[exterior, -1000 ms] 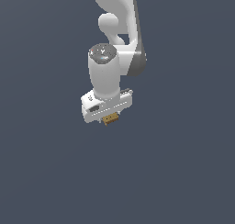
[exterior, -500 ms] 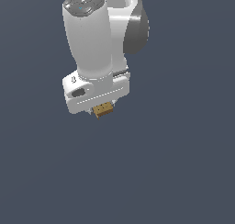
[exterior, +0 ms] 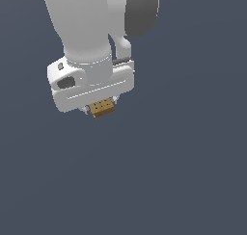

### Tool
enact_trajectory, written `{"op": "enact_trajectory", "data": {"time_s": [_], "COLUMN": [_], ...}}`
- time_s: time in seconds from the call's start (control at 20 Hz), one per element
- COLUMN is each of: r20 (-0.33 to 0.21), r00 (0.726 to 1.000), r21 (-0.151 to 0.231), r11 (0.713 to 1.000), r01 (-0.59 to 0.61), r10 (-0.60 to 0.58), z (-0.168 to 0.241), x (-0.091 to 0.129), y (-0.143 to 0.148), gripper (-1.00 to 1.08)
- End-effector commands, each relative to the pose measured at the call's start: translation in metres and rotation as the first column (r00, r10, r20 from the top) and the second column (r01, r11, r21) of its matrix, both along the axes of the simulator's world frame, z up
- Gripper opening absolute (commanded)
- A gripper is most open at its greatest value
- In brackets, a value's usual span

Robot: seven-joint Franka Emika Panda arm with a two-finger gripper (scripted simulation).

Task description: Pick up the object and move it to a goal position.

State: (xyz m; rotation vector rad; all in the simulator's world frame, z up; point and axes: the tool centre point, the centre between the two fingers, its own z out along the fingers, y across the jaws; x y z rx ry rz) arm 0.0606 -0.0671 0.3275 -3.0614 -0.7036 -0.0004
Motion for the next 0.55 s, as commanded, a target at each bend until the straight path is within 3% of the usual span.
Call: {"op": "enact_trajectory", "data": {"time_s": [0.0,0.5], "r20": [0.000,0.000], "r00": [1.000,1.000], "r21": [0.000,0.000], "r11": [1.000,1.000], "r01": [0.000,0.000], "r10": [0.000,0.000], "z": [0.0079,0.0142], "x": [0.0027,0.0059], "y": [-0.0015,-0.0030], "gripper": [-1.00,-1.00]}}
